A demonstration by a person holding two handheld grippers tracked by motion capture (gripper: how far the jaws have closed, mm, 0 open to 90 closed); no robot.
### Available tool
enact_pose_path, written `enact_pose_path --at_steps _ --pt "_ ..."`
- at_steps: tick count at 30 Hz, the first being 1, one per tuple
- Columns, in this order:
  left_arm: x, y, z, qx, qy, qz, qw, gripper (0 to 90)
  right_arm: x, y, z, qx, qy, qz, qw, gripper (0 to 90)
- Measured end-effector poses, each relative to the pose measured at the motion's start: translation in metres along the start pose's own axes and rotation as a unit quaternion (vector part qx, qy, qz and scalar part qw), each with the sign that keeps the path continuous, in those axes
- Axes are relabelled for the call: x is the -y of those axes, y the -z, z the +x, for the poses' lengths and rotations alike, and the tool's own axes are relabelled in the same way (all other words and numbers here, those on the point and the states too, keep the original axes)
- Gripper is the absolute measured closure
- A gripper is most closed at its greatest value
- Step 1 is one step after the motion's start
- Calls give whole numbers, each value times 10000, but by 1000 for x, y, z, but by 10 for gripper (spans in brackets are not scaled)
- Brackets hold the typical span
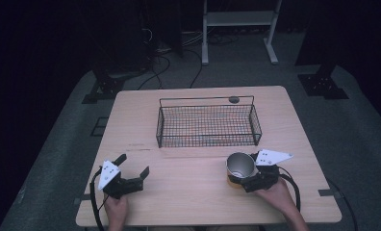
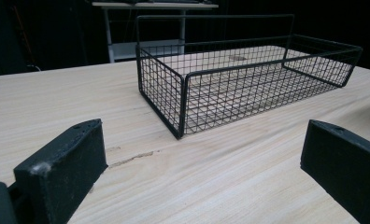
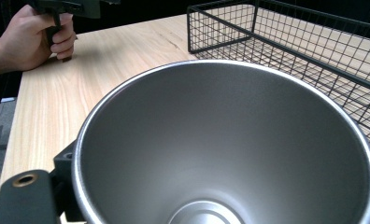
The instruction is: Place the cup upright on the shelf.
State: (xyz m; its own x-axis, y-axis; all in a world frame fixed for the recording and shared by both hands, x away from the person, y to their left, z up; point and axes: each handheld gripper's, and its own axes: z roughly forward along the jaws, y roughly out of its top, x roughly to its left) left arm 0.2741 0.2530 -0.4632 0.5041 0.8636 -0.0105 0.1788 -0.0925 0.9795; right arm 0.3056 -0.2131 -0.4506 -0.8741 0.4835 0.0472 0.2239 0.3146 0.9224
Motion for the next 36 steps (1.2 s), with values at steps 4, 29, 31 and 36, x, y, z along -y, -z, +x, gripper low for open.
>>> enact_pose_path --at_steps 4,29,31,36 --pt "0 0 0 -1 0 -1 10000 0 0 0 0 -4 4 3 10000 118" --pt "0 0 0 0 -1 3 10000 0 -59 -4 -7 -223 133 123 9996 122" --pt "0 0 0 3 4 -3 10000 0 -67 -6 -10 -298 145 137 9994 122" --pt "0 0 0 1 5 -3 10000 0 -90 -12 -18 -340 253 174 9989 122"
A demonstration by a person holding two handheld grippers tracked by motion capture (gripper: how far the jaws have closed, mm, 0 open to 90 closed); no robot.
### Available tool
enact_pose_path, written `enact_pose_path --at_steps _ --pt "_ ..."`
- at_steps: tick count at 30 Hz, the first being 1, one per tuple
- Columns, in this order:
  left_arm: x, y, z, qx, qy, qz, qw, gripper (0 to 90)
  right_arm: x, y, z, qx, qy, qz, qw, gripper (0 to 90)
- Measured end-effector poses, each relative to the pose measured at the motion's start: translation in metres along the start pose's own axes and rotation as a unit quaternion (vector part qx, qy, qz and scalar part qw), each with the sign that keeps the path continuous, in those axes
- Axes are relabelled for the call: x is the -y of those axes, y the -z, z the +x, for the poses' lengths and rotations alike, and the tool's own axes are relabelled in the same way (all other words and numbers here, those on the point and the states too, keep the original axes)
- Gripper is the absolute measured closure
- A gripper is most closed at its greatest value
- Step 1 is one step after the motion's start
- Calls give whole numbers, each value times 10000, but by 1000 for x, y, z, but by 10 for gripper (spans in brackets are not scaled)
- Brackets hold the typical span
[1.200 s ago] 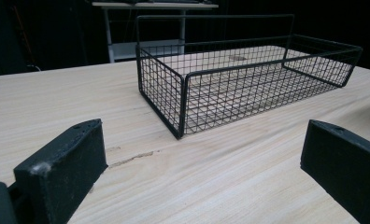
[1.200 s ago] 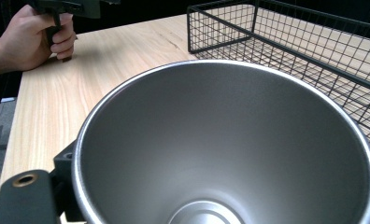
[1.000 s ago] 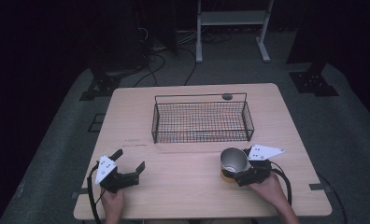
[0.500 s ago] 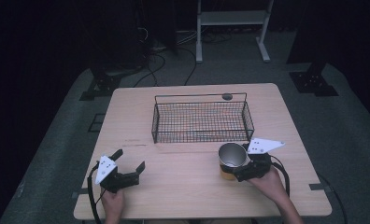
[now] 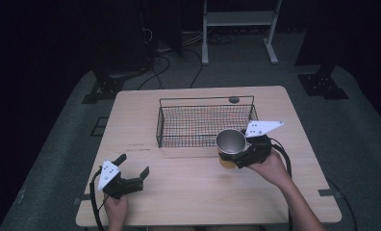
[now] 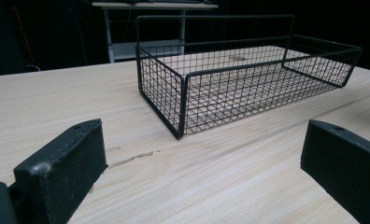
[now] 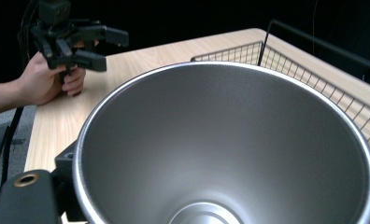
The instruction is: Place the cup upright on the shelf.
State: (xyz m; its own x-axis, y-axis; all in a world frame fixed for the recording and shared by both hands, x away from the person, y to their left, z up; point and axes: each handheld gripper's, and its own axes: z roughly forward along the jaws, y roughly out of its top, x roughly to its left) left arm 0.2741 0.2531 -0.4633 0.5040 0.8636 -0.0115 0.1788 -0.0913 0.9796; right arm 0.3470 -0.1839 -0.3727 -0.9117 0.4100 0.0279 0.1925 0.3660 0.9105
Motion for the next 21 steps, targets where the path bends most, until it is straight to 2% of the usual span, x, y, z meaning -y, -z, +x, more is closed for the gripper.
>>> enact_pose_path --at_steps 10,21 --pt "0 0 1 6 8 -4 10000 0 -36 -18 -23 -151 -3 22 9999 122" --pt "0 0 1 11 8 -7 10000 0 -56 -39 -40 -177 -1 102 9998 122"
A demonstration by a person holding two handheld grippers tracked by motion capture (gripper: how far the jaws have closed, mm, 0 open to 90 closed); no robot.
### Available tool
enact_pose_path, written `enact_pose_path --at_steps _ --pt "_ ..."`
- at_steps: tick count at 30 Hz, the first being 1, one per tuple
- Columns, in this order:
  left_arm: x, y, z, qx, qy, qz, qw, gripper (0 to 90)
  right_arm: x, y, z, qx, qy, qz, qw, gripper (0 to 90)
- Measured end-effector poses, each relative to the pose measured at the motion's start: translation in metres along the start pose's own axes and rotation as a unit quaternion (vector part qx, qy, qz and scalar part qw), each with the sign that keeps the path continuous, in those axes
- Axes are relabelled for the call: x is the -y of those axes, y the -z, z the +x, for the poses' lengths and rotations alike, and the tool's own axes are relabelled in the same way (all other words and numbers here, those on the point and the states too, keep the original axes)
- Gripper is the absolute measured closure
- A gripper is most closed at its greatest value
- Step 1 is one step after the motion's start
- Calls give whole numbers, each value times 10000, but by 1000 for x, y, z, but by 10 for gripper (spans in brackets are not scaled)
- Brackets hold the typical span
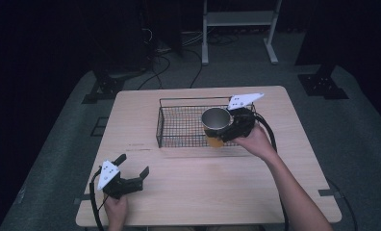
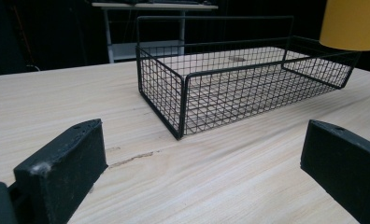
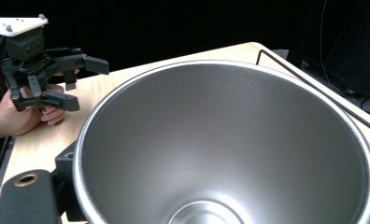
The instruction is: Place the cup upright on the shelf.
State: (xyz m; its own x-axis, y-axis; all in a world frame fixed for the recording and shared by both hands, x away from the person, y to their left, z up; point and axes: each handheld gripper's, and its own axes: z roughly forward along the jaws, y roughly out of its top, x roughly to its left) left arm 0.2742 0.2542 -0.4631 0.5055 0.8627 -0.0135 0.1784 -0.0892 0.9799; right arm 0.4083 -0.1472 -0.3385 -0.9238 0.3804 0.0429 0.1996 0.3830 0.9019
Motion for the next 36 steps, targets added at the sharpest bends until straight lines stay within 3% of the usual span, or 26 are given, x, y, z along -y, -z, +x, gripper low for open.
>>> enact_pose_path --at_steps 36 --pt "0 0 0 15 41 -23 10000 0 -39 -31 -52 45 -242 159 9996 122"
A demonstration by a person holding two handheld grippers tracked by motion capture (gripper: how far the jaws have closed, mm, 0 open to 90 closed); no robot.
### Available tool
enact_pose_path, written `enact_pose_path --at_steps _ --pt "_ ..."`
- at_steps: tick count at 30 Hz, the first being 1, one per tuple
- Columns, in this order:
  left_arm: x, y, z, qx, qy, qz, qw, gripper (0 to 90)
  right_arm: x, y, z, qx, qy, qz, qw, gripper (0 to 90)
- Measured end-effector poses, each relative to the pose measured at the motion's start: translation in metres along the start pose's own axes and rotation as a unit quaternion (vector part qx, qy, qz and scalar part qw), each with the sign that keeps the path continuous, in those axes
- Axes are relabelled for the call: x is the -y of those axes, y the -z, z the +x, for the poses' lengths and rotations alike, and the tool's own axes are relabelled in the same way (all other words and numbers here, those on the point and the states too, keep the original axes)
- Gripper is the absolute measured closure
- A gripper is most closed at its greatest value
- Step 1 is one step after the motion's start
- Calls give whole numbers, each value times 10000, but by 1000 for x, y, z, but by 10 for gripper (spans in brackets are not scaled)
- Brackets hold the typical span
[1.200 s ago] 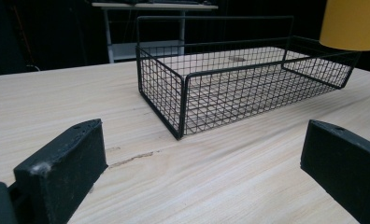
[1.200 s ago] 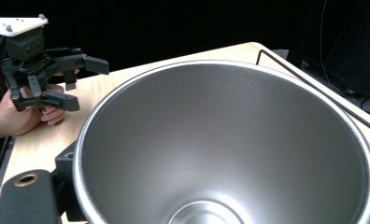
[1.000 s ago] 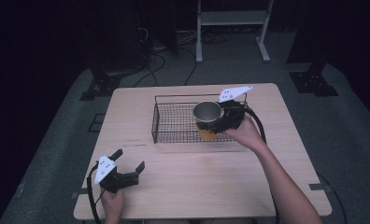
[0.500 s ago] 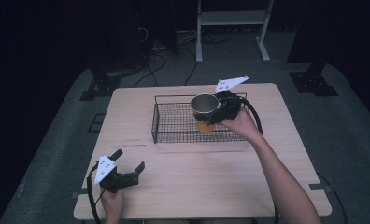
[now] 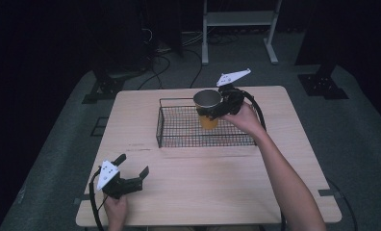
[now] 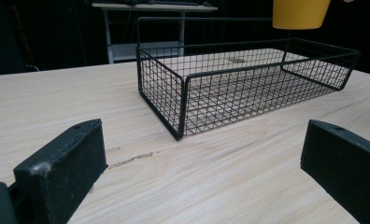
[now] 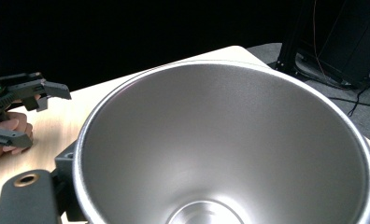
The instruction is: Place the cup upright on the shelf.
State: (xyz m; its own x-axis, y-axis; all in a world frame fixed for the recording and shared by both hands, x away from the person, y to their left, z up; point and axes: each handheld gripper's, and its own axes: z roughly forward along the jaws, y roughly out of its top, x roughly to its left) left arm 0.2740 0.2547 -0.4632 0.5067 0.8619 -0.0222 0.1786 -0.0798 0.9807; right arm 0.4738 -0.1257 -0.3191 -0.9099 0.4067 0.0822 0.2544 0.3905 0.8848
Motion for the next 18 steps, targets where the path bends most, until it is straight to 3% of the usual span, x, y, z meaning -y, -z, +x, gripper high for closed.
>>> enact_pose_path --at_steps 9,18 --pt "0 0 0 5 11 -3 10000 0 -6 -9 -10 15 -32 18 10000 122" --pt "0 0 0 13 26 -12 10000 0 5 -24 -23 -32 -188 107 9998 122"
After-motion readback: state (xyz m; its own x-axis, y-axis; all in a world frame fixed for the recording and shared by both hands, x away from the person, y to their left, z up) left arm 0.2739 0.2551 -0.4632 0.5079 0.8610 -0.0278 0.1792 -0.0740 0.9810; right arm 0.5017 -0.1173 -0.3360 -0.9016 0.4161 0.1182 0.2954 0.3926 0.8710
